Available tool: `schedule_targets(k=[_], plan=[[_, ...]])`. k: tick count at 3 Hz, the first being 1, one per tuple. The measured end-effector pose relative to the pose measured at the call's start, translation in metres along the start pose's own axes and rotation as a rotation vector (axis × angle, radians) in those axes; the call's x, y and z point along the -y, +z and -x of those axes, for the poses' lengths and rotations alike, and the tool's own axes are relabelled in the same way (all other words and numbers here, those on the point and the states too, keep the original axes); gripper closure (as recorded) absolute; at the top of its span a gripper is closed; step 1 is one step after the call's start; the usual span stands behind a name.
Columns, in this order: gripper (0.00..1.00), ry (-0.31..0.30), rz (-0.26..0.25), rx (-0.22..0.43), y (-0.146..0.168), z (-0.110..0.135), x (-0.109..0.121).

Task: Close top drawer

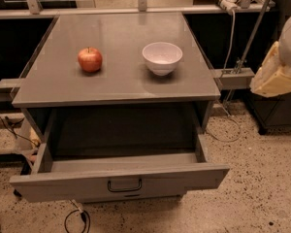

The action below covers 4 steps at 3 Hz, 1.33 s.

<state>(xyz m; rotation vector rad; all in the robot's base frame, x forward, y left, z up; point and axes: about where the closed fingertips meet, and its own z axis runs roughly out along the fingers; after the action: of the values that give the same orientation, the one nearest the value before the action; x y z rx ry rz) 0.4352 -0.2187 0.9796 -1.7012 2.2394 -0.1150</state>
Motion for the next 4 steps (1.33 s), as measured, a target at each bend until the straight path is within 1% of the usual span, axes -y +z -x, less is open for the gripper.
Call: schedule_targets(k=[1,2,3,4], plan=[[1.0,0.082,0.018,-0.073,-0.001,-0.018,-0.039],[1.0,0.195,0.119,-0.139,0.03,-0.045,-0.093],[1.0,0.281,0.267,-0.16,0.073,-0.066,-0.145],[1.0,0.283,0.288,-0.17,0.081,-0.07,-0.153]])
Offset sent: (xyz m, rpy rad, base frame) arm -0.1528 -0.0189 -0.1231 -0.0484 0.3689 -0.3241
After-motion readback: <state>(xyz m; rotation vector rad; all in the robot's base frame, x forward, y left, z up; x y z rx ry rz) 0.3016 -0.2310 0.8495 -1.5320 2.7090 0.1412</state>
